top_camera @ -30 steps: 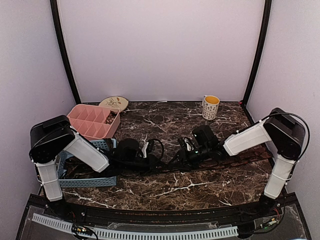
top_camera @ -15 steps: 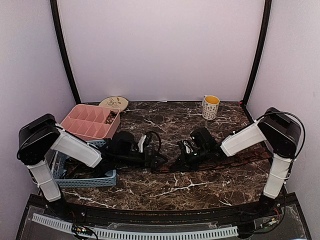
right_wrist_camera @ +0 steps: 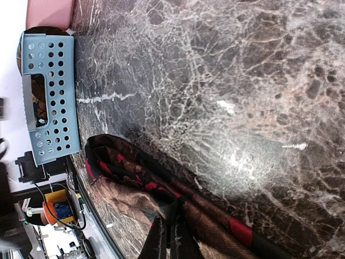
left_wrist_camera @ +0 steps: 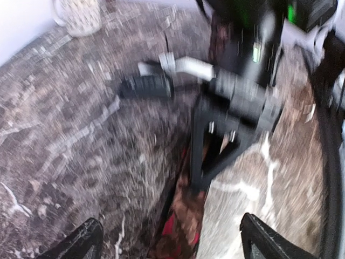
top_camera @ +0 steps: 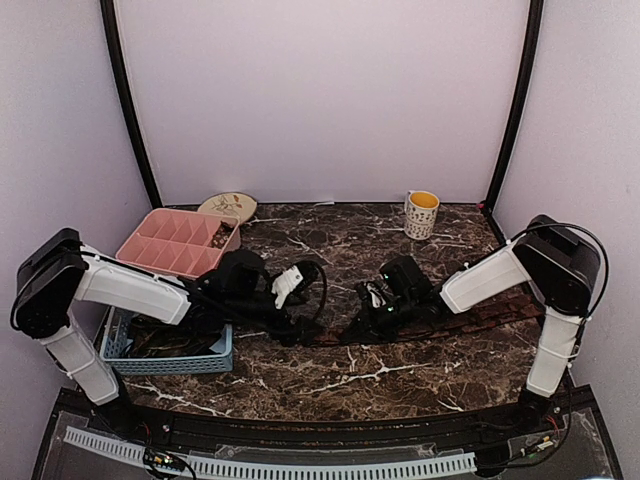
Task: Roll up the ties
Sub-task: Roll the tie at the center of the board.
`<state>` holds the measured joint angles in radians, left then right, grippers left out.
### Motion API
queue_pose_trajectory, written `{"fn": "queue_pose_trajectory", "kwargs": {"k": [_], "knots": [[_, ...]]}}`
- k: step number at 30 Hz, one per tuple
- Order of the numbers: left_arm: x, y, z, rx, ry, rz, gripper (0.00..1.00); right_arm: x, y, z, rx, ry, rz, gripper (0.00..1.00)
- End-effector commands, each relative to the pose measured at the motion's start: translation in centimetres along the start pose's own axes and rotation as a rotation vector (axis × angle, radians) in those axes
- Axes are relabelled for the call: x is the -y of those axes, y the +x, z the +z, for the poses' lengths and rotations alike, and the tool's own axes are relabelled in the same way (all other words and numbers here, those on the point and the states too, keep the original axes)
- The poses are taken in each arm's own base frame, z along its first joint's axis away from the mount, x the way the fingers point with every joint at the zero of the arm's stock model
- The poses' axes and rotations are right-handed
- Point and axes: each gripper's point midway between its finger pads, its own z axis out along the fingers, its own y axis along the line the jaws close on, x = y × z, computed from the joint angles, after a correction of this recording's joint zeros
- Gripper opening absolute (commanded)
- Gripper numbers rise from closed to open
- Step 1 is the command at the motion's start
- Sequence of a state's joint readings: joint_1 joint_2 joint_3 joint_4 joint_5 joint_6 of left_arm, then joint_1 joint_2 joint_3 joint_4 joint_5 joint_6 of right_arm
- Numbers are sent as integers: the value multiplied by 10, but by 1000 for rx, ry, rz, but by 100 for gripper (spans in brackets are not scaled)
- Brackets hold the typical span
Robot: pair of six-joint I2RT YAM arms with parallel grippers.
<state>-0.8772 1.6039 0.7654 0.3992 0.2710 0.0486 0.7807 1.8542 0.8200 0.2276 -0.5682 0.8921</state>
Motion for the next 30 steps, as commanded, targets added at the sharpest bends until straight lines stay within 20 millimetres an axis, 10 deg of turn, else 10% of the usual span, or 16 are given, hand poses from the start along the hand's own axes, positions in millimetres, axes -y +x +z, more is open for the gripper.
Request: {"fn": "queue_pose_trajectory", "kwargs": {"k": [1, 8, 18, 26, 30], "knots": [[6, 52, 22, -170, 83, 207, 88, 0, -1, 0, -1, -4, -3, 0], [14, 67, 48, -175, 176, 260, 80, -2, 0, -1, -5, -8, -7, 0], [14, 88, 52, -181, 183, 293, 34, -24, -8, -14, 19, -45, -38, 13], [13, 92, 55, -194, 187, 282, 25, -31, -11, -12, 3, -61, -59, 18], [11, 90, 56, -195, 182, 277, 26, -21, -6, -8, -15, -41, -46, 5]]}}
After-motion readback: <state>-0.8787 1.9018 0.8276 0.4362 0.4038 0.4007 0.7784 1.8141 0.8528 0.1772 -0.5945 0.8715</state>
